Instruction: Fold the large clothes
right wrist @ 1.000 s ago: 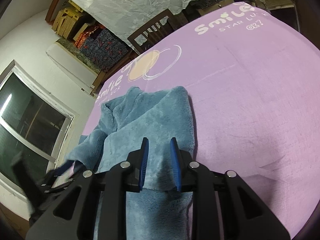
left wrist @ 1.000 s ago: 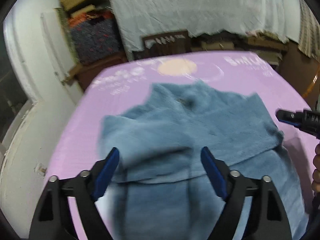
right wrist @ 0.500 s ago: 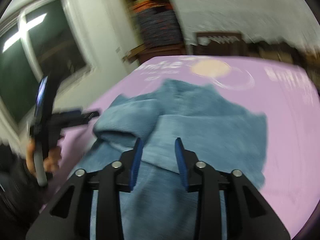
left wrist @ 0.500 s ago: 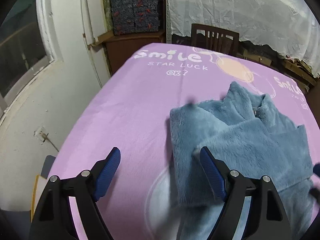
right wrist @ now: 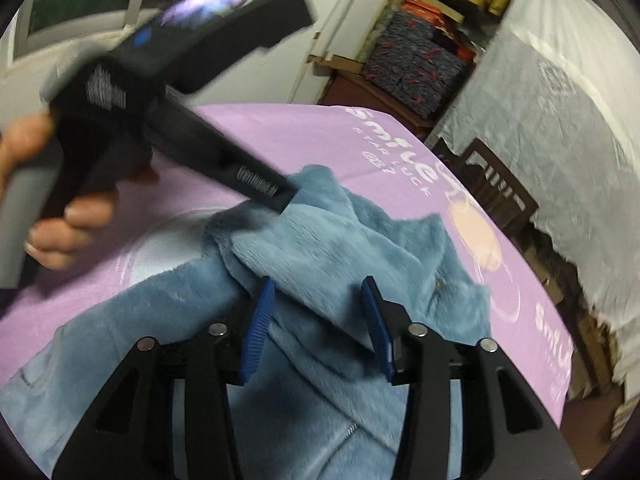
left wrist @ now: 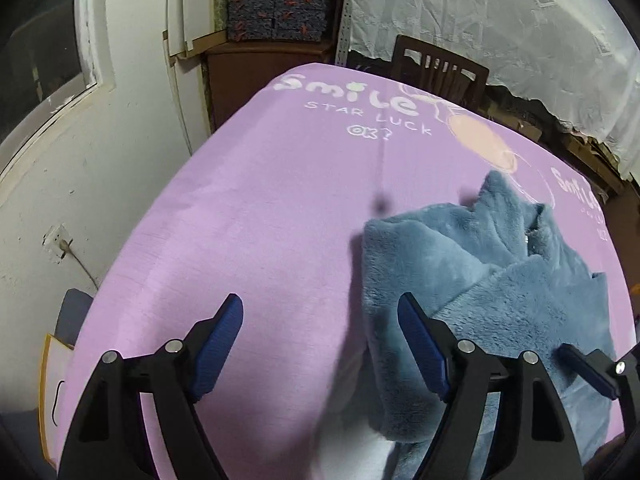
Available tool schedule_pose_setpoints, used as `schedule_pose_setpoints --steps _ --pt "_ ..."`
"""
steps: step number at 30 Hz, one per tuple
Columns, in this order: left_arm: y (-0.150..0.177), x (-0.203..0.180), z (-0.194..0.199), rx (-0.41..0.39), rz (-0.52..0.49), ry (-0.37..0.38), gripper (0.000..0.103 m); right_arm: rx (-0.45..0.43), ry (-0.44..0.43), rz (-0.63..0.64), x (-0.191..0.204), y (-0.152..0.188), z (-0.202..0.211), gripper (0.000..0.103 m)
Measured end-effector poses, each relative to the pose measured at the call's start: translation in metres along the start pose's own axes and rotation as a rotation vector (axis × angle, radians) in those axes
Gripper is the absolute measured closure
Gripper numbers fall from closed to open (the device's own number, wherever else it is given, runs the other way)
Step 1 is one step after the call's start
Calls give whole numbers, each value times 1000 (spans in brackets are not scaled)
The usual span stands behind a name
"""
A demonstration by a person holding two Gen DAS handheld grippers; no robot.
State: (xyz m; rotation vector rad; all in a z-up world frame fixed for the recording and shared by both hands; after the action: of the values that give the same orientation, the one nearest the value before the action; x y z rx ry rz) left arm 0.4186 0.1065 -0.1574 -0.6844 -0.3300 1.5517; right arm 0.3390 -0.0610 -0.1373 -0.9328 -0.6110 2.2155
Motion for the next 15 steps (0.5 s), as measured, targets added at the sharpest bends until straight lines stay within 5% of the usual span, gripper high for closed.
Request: schedule_pose_setpoints --steps 5,7,8,13,15 --pt "3 -2 -9 29 -15 -13 23 4 29 85 17 -7 -10 56" --pt "4 -5 -10 30 -27 -20 23 12 21 81 18 -5 -13 74" --pt "5 -6 -11 30 -34 -22 23 21 10 67 17 -4 -14 93" --pt "8 -15 -10 23 -68 -23 23 28 -52 -169 -28 1 -3 94" --pt "10 -21 -9 22 -92 -28 23 17 -94 -378 -71 13 11 94"
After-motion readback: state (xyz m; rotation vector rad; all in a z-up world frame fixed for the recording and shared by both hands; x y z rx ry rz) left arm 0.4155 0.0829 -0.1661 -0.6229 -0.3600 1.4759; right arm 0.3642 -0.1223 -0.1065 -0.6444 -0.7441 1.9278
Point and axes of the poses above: each gripper's, at about its wrist camera, not at the fingertips, and z roughly against the way its jaws point, x to its left, y to its underside, the point moved 7 cm from there along -z, roughly the way its jaws point, and after that the axes turned 9 degrees about y, right-handed, at the moved point
